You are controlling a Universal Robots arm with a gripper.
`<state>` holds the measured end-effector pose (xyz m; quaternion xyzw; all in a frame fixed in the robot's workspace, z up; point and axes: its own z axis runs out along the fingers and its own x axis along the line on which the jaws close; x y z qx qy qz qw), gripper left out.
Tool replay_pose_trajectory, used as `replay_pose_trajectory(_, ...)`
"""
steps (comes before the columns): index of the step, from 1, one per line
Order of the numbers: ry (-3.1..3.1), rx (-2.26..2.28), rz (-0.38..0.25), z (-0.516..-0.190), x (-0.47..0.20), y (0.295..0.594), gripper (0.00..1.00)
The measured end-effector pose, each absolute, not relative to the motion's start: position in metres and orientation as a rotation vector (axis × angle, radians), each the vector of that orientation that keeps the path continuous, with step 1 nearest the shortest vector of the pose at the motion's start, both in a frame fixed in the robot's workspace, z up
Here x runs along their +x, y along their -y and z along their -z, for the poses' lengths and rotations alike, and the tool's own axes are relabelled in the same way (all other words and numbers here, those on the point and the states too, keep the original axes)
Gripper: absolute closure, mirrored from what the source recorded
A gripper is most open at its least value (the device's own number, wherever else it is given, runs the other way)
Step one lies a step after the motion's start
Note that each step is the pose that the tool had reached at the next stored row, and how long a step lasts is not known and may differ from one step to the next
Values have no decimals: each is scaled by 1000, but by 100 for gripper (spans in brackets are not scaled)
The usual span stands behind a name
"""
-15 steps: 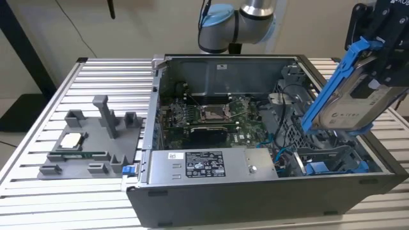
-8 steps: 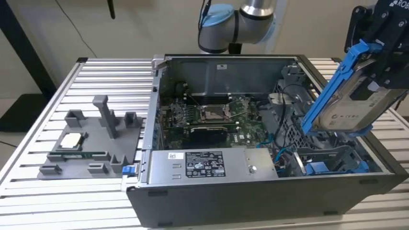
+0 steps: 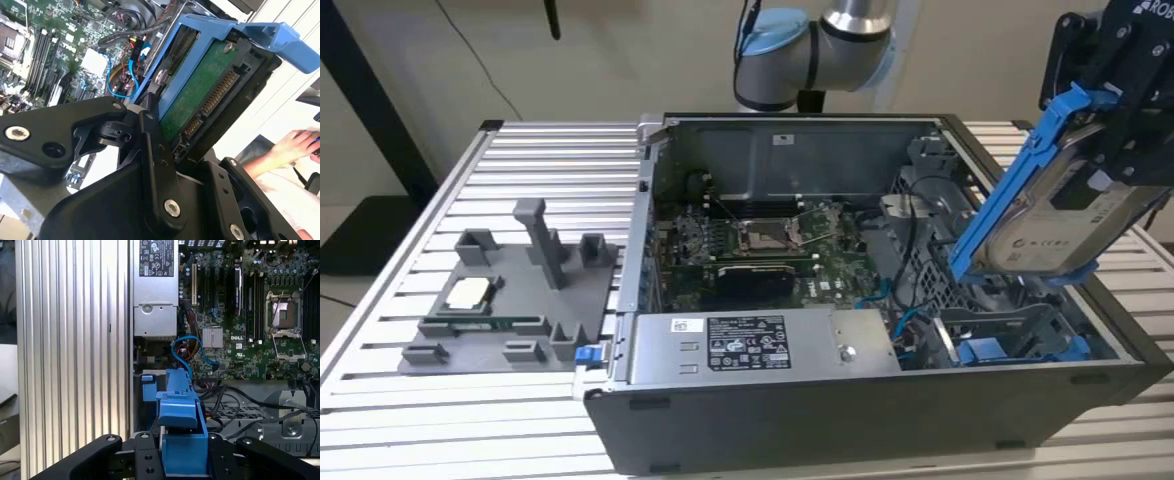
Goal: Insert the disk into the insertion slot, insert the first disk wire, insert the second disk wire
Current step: 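Insert the disk into the insertion slot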
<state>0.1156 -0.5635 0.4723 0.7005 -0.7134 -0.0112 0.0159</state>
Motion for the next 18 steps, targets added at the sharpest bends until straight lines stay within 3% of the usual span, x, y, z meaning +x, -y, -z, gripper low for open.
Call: replay_pose_trajectory(18,2219,2179,35,-448,124,564,67)
